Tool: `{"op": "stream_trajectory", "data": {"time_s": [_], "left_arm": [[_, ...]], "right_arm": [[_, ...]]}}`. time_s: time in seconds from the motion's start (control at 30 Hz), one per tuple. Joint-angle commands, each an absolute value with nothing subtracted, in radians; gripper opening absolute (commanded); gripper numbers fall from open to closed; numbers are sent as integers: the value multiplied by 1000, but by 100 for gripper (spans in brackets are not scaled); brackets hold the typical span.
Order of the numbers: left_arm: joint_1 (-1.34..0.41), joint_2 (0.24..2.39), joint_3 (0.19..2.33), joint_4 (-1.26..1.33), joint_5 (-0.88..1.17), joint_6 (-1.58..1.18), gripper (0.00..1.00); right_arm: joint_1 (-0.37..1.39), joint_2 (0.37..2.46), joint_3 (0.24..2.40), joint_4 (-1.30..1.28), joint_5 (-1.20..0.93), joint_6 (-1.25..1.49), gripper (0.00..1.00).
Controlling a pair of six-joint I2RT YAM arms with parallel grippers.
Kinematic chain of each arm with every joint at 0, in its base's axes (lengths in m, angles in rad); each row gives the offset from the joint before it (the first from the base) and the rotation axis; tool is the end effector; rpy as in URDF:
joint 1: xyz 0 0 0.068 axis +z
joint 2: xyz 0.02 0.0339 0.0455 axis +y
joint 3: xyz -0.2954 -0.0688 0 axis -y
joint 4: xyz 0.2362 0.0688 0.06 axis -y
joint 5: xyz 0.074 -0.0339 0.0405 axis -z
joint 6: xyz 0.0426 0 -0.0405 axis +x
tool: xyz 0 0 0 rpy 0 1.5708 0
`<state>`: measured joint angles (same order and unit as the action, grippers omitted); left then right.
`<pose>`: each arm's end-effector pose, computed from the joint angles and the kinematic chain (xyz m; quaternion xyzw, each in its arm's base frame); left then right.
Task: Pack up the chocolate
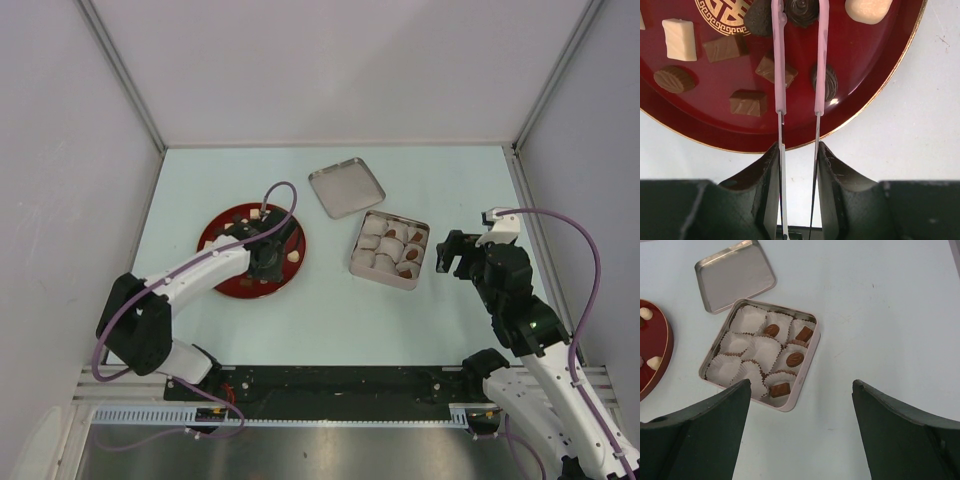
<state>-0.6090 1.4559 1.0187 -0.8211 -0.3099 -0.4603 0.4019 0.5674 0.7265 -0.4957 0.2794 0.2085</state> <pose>0.2213 -0.1385 0.2523 0.0485 0.9751 0.0528 0.2100 0.0995 0.0295 0.3310 0.0022 0.8116 0.0639 0.5807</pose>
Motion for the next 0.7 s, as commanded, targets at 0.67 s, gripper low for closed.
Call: {"op": "stream_trajectory", "data": {"time_s": [0.67], "left_arm": [[-603, 1407, 1212, -897, -353, -384, 0]], "right_arm": [[405, 560, 727, -456, 288, 204, 87]]}}
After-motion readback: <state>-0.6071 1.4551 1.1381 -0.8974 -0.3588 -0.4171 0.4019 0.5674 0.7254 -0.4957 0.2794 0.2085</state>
